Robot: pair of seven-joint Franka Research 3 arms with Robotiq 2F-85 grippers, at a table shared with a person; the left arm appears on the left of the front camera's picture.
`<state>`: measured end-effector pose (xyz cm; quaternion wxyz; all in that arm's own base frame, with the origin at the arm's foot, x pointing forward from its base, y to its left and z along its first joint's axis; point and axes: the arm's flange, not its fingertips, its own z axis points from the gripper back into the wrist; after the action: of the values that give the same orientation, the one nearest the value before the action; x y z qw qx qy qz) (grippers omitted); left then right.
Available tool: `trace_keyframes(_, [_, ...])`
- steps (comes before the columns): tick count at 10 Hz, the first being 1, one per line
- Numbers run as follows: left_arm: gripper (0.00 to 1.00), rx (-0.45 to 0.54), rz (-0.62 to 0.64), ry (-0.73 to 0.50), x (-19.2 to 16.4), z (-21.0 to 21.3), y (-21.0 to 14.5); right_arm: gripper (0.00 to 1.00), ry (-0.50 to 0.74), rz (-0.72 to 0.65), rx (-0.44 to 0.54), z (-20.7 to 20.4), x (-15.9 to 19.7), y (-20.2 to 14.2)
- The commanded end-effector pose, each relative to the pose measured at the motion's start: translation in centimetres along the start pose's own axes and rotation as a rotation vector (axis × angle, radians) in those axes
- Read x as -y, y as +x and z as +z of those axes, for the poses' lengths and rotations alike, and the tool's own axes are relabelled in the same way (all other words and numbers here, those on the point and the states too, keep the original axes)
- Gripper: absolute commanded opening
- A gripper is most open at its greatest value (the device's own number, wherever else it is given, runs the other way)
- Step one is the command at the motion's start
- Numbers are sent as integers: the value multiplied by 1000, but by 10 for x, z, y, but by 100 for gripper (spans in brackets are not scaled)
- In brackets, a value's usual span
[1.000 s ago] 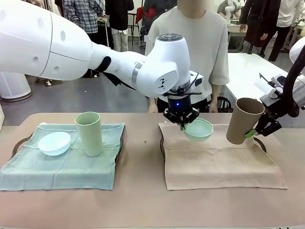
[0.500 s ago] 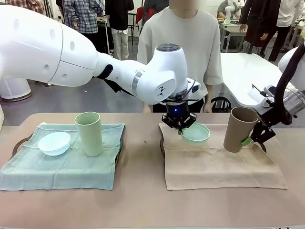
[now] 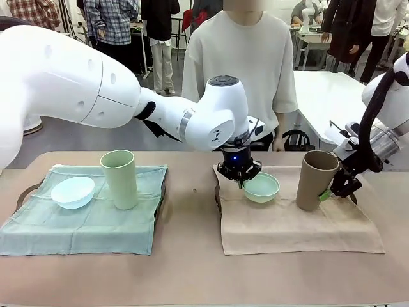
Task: Set up a tray with a mat and arrange the tableware.
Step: Place the Picnic Bowl and Reusable plastic cup back onto the Handle tray in front of the human's position.
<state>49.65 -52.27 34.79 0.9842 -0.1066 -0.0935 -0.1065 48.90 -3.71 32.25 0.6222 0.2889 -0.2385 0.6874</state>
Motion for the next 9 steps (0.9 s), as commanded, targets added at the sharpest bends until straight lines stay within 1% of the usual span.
trace_keyframes(1, [51, -8, -2, -20, 0, 4, 2, 100, -6, -4, -35, 2, 4, -5])
trace_keyframes(2, [64, 0, -13, -11, -1, 12, 1, 100, -33, -52, -83, 8, 1, 0])
trace_keyframes(3, [71, 10, -15, 3, -1, 17, -4, 100, -23, -75, -111, 16, -8, 8])
trace_keyframes(4, [84, 0, -14, 18, -3, 24, -5, 100, -40, -112, -156, 28, -16, 15])
trace_keyframes(5, [91, -8, 5, 46, -6, 27, -10, 100, -54, -190, -202, 40, -24, 17])
trace_keyframes(6, [100, -32, 23, 82, -13, 34, -10, 100, -69, -281, -225, 52, -29, 19])
trace_keyframes(7, [100, -77, 60, 131, -21, 39, -15, 100, -106, -417, -260, 67, -37, 17])
trace_keyframes(8, [100, -105, 78, 188, -31, 49, -14, 100, -135, -513, -261, 80, -41, 19])
trace_keyframes(9, [100, -125, 112, 229, -38, 64, -20, 100, -164, -572, -271, 91, -50, 25])
